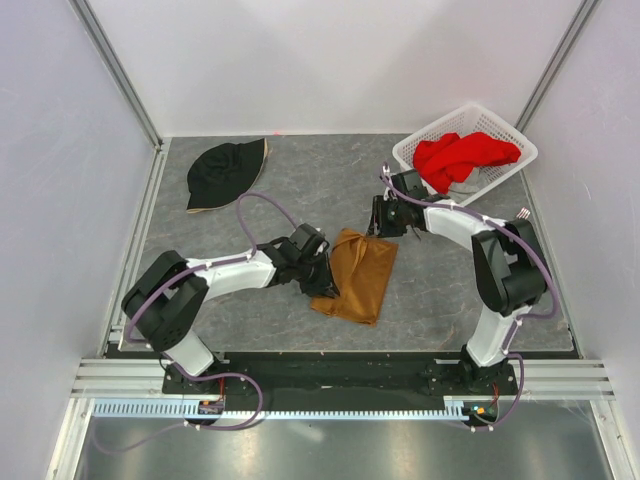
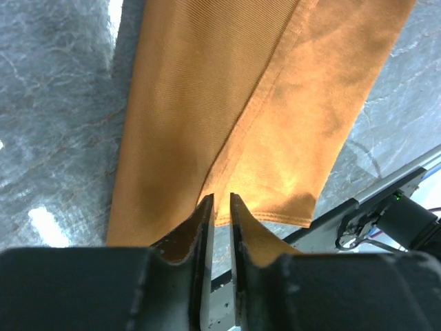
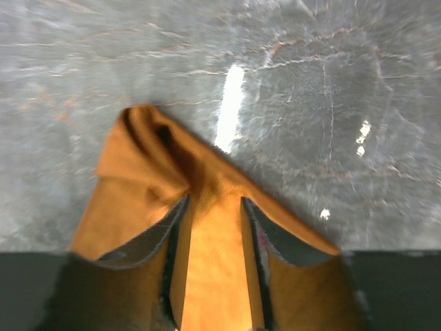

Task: Fold the napkin into a case and place the utensils inside
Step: Smooth out the 2/3-rectangle-folded napkin at the center of the board.

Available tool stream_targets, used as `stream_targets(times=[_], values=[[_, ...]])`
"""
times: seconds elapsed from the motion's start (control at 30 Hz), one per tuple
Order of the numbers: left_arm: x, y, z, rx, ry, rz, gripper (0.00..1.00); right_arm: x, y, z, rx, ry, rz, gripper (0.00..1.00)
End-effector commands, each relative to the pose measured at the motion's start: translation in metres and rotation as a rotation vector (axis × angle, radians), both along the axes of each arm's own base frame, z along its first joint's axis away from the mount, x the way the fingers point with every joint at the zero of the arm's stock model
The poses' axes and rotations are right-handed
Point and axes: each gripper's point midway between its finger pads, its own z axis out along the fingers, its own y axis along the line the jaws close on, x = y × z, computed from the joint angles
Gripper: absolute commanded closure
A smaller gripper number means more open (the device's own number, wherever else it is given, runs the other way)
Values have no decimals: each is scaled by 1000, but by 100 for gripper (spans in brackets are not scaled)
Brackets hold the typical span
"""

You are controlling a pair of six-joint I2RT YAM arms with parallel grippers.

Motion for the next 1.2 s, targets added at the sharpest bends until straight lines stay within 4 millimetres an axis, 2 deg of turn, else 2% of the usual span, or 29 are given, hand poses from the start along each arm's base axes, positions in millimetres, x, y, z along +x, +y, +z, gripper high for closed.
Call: stream_targets(times=[0.0, 0.07, 0.2, 0.33, 0.6, 0.7, 0.73, 0.8, 0.83, 0.87, 0.93, 1.03, 1.17], values=[[3, -7, 29, -69, -87, -22, 69, -1, 0, 39, 32, -85, -1, 55], [-1, -6, 29, -63, -87, -33, 63, -8, 2, 40, 50, -73, 15, 52], [-5, -3, 21, -33, -75, -38, 64, -15, 10, 33, 95, -48, 48, 48], [-6, -1, 15, -18, -61, -30, 69, -15, 16, 24, 119, -37, 58, 47], [-7, -4, 19, -15, -76, -41, 62, -9, 24, 2, 140, -5, 69, 49], [-6, -4, 21, -13, -80, -42, 62, -7, 26, 0, 144, -1, 67, 58], [-6, -3, 21, -9, -81, -43, 62, -6, 26, 0, 145, -2, 69, 71], [-4, -4, 25, -10, -93, -41, 62, -2, 27, 7, 145, -20, 68, 80], [-4, -3, 25, -7, -93, -41, 62, 0, 27, 10, 144, -31, 69, 90], [-4, -3, 25, -6, -95, -44, 62, 4, 26, 14, 142, -45, 67, 94], [-3, -5, 25, -3, -94, -46, 62, 8, 25, 19, 130, -62, 59, 100], [0, -9, 23, -1, -88, -51, 65, 16, 26, 18, 121, -66, 54, 100], [5, -14, 20, 10, -87, -52, 66, 18, 27, 1, 111, -34, 54, 100]])
